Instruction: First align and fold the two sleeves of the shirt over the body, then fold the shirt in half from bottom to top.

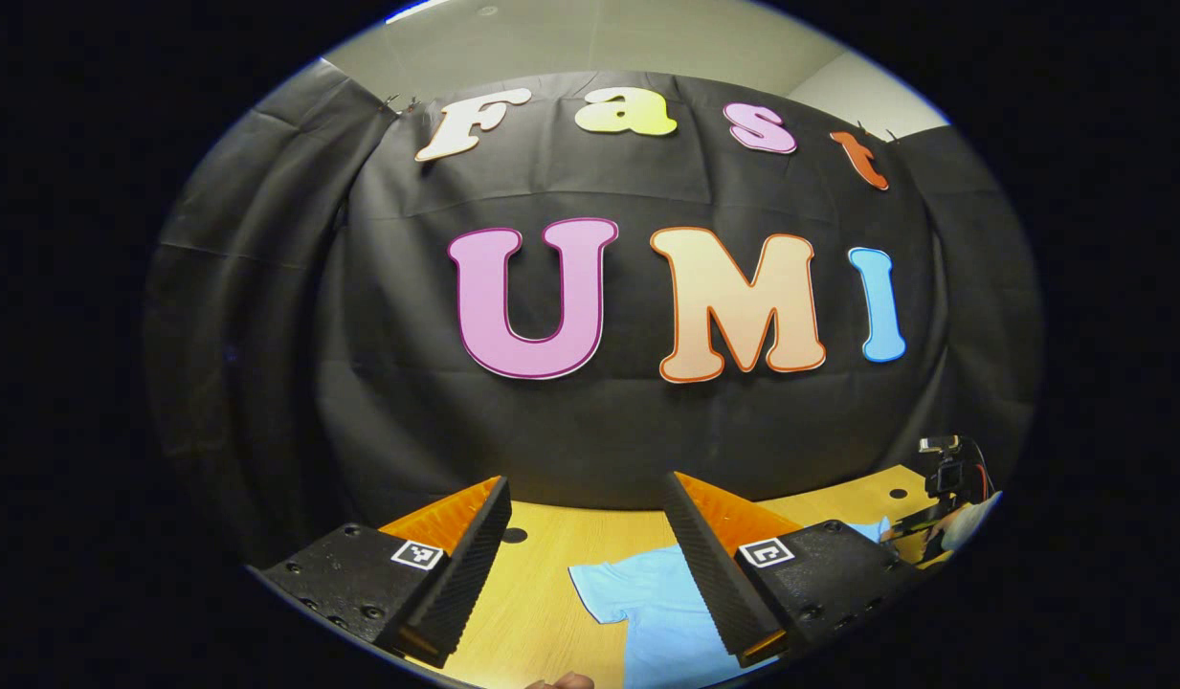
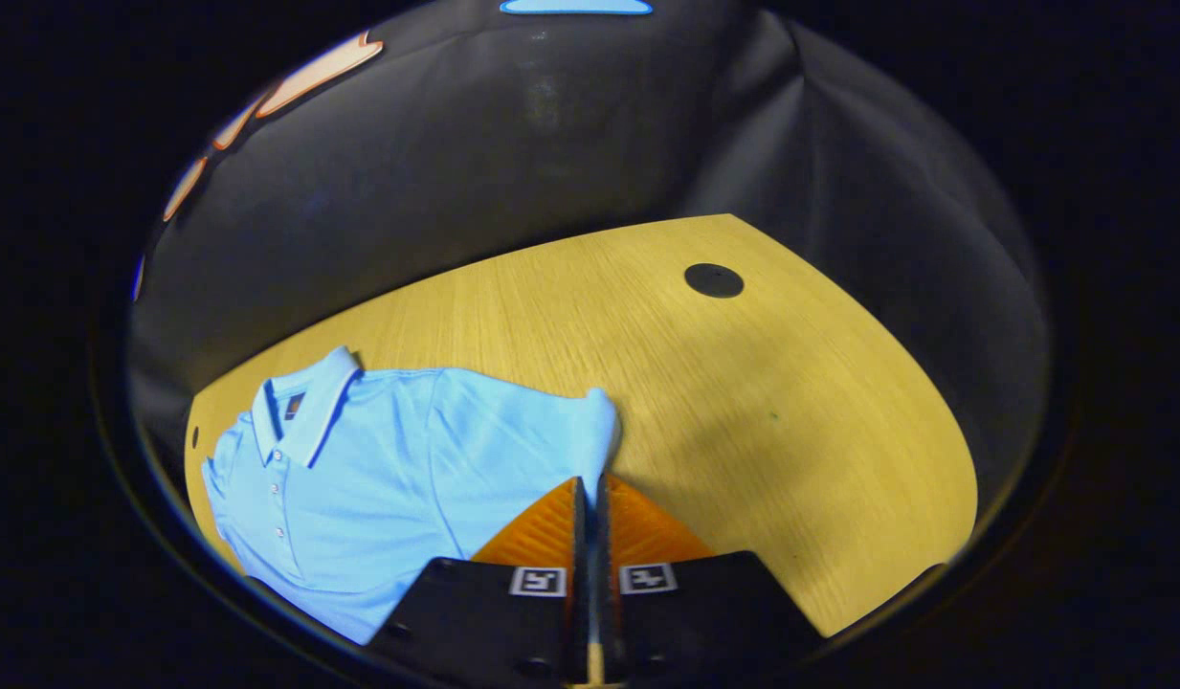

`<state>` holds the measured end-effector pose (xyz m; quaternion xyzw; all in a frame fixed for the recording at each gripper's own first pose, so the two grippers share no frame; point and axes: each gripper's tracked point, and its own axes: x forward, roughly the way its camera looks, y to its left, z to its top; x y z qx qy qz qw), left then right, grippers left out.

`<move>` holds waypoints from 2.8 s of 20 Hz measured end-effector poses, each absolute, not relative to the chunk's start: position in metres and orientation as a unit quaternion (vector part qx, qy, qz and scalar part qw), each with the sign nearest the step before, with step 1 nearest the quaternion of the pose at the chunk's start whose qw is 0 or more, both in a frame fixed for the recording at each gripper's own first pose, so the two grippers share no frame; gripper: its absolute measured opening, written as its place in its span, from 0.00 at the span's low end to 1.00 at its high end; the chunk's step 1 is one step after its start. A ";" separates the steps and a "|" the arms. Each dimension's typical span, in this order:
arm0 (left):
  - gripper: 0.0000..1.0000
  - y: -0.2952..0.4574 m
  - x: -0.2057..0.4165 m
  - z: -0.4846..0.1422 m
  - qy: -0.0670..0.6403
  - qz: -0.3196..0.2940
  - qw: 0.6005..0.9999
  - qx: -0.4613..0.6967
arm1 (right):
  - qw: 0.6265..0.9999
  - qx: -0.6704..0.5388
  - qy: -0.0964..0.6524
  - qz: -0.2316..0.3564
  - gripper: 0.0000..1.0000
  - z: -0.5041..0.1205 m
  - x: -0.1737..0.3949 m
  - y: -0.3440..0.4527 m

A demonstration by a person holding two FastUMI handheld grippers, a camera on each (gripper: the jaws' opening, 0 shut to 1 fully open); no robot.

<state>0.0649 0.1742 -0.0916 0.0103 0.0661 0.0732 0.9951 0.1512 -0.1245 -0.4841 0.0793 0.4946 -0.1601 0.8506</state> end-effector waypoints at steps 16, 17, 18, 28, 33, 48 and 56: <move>0.96 0.189 0.059 -0.113 0.092 0.085 0.992 -0.017 | 0.857 0.236 0.456 -0.036 0.03 -0.455 0.184 0.060; 0.96 0.192 0.058 -0.116 0.094 0.087 0.992 -0.019 | 0.856 0.240 0.458 -0.033 0.03 -0.458 0.184 0.067; 0.96 0.194 0.059 -0.118 0.096 0.088 0.991 -0.024 | 0.854 0.241 0.460 -0.031 0.02 -0.461 0.182 0.072; 0.95 0.208 0.085 -0.172 0.136 0.097 0.985 -0.047 | 0.893 0.184 0.411 0.027 0.90 -0.414 0.172 0.090; 0.96 0.209 0.120 -0.234 0.177 0.094 0.978 -0.061 | 0.908 0.148 0.390 0.034 0.97 -0.372 0.155 0.074; 0.94 0.196 0.173 -0.393 0.309 0.090 0.945 -0.066 | 0.901 0.101 0.420 -0.036 0.97 -0.367 0.072 -0.028; 0.96 0.200 0.165 -0.429 0.362 0.107 0.923 -0.067 | 0.898 0.097 0.426 -0.044 0.97 -0.369 0.056 -0.038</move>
